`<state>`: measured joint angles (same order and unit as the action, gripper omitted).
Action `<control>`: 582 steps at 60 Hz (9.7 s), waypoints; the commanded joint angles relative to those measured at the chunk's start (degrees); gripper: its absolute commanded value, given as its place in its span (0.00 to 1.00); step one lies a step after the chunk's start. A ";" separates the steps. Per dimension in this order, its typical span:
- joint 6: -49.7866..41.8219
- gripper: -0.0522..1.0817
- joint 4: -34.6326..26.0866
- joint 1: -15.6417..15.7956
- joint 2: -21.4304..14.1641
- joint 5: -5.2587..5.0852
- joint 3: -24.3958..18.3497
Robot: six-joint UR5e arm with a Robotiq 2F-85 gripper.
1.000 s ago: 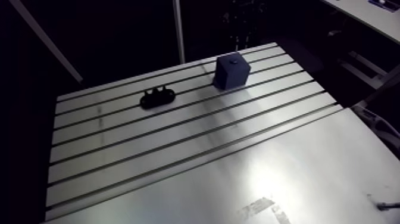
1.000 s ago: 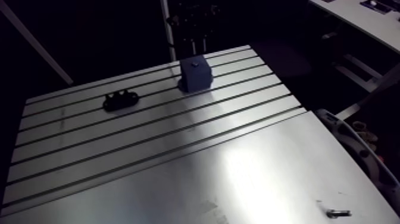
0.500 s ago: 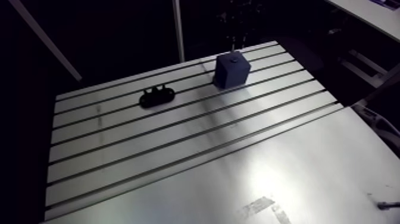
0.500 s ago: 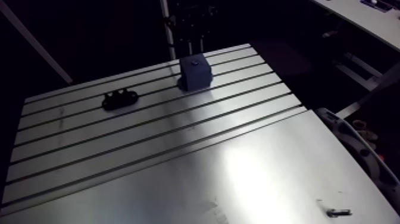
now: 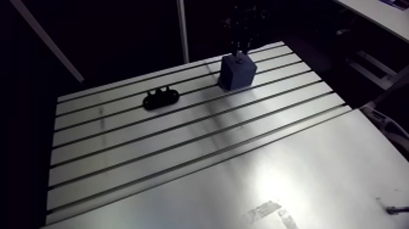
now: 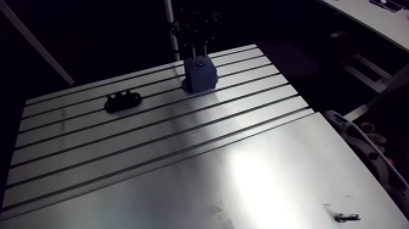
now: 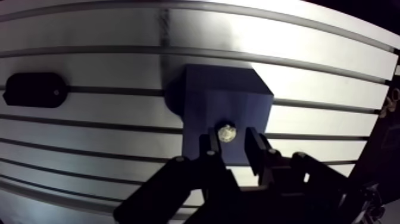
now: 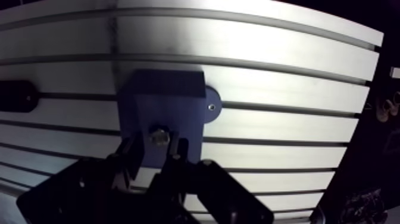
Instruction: Pick up the M10 bolt and insert it into the hex recess until seated.
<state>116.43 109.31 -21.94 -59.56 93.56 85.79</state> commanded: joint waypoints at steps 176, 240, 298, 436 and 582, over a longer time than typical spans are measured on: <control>-0.11 0.61 2.10 -0.12 0.82 0.35 1.53; 0.23 0.69 2.10 -0.13 0.74 0.26 1.45; 7.63 0.69 1.30 -0.21 0.22 0.36 1.43; 12.24 0.11 0.25 -0.13 -2.27 -1.25 1.63; -1.16 0.96 -0.63 -0.13 0.54 -0.97 0.65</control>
<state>115.26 108.67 -22.07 -59.18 92.59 86.39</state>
